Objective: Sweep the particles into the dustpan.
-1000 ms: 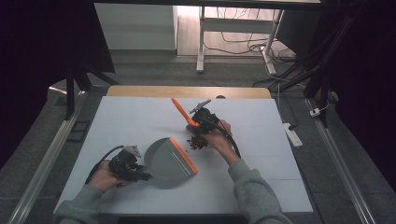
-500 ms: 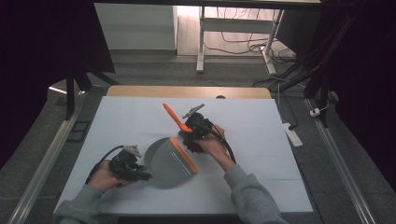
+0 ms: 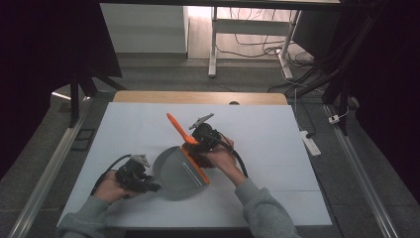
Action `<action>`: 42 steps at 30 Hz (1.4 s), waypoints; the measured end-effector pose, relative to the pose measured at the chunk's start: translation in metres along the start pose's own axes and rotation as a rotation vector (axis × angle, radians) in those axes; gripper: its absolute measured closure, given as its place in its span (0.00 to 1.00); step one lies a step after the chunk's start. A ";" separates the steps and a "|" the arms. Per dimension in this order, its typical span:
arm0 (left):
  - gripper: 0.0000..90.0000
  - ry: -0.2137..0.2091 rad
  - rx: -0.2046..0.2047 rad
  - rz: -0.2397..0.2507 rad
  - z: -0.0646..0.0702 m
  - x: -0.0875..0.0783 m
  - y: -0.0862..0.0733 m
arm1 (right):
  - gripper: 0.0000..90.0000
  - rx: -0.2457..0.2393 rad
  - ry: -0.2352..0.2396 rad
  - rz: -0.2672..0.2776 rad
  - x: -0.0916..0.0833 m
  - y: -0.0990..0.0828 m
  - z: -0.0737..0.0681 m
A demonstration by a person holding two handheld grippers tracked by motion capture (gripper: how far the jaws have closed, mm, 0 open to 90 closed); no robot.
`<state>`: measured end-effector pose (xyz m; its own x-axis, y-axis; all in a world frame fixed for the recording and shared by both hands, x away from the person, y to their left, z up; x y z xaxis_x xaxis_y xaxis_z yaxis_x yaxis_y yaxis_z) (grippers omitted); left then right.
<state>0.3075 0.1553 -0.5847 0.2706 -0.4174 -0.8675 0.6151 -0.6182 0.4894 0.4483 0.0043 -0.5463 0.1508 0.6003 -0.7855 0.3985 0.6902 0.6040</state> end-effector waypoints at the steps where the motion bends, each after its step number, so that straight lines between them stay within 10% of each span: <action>1: 0.68 0.001 0.001 0.000 0.000 0.000 0.000 | 0.78 0.001 0.000 -0.001 0.001 0.000 -0.003; 18: 0.68 0.001 0.000 -0.003 0.000 0.000 -0.001 | 0.78 -0.069 0.137 0.107 -0.001 0.024 -0.050; 32: 0.68 0.002 -0.002 -0.004 -0.001 0.000 -0.001 | 0.78 -0.005 0.020 0.209 -0.049 0.009 -0.016; 42: 0.68 0.007 -0.005 -0.006 -0.001 -0.002 -0.002 | 0.78 0.050 -0.035 0.171 -0.046 -0.010 0.010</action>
<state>0.3063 0.1581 -0.5845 0.2721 -0.4088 -0.8711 0.6205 -0.6174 0.4835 0.4466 -0.0346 -0.5177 0.2514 0.6922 -0.6765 0.4085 0.5577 0.7225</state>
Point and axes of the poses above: each handheld gripper's, and its own axes: x roughly forward along the jaws, y roughly out of its top, z roughly to its right, the point moved 9 cm from there along x, roughly forward along the jaws, and after that the axes turned 13 degrees about y, right-handed, at the moved point
